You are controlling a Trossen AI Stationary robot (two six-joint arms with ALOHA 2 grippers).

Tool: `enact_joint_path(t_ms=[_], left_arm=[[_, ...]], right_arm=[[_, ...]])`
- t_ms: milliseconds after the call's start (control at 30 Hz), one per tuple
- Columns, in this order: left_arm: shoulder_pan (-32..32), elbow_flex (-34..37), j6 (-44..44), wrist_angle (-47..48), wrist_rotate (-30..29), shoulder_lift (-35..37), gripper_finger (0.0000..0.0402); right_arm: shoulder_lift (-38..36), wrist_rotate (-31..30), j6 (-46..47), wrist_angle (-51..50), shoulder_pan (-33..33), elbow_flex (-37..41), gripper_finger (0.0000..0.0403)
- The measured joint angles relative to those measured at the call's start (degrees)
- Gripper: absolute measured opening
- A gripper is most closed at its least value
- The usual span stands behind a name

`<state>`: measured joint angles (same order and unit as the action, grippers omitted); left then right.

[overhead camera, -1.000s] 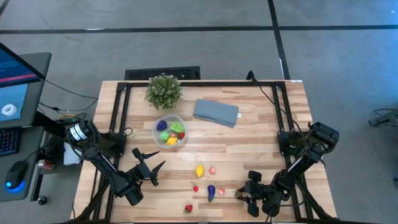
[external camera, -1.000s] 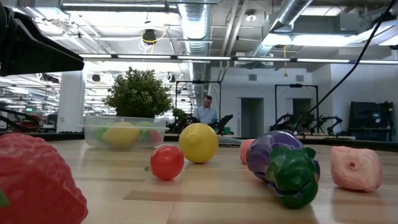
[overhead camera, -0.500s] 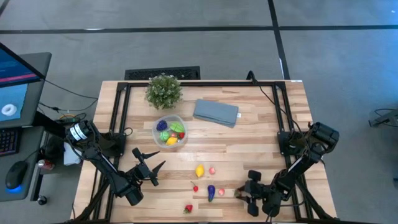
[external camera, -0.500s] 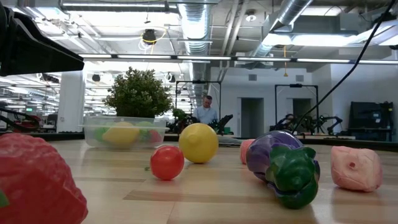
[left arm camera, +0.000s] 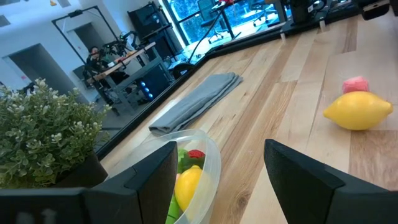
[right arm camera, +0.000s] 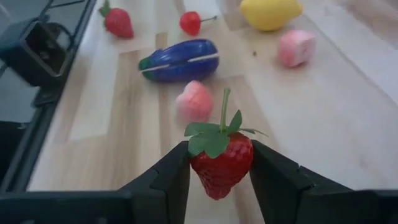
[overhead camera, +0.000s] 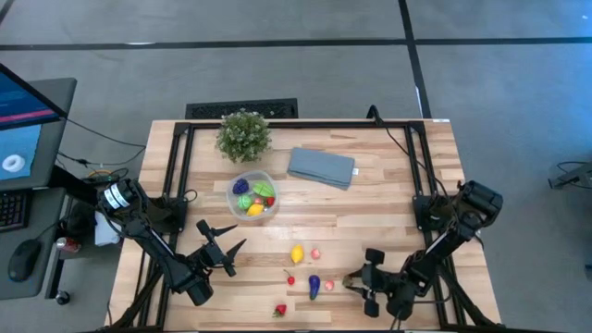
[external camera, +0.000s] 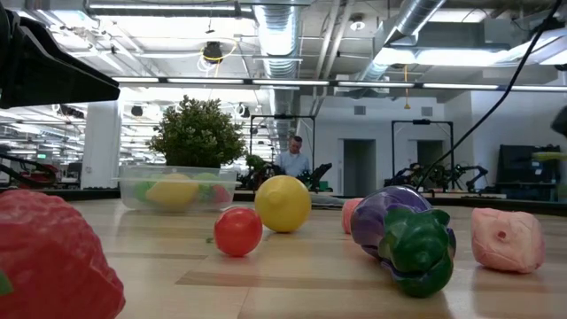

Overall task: Pick and placing Produce into tupperware
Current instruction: Put the right strawberry into the transparent bin

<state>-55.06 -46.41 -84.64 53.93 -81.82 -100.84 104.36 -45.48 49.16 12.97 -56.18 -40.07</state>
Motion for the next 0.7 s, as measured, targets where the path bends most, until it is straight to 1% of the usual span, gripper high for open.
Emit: enact_joint_path(t_ms=[233,467,700], left_arm=[[0.0,0.0,0.0,0.2,0.0,0.0,0.0231],[0.0,0.0,1.0,0.5,0.5,0.0,0.0231],[0.0,0.0,2.2,0.6,0.9,0.0,0.0231]], right_arm=[[0.0,0.0,-5.3,0.5,3.7,0.0,0.0181],[-0.1,0.2,-15.5,4.6,7.6,0.0,0.0173],[-0.2,0.3,-24.6,9.5,11.9,0.0,0.0181]])
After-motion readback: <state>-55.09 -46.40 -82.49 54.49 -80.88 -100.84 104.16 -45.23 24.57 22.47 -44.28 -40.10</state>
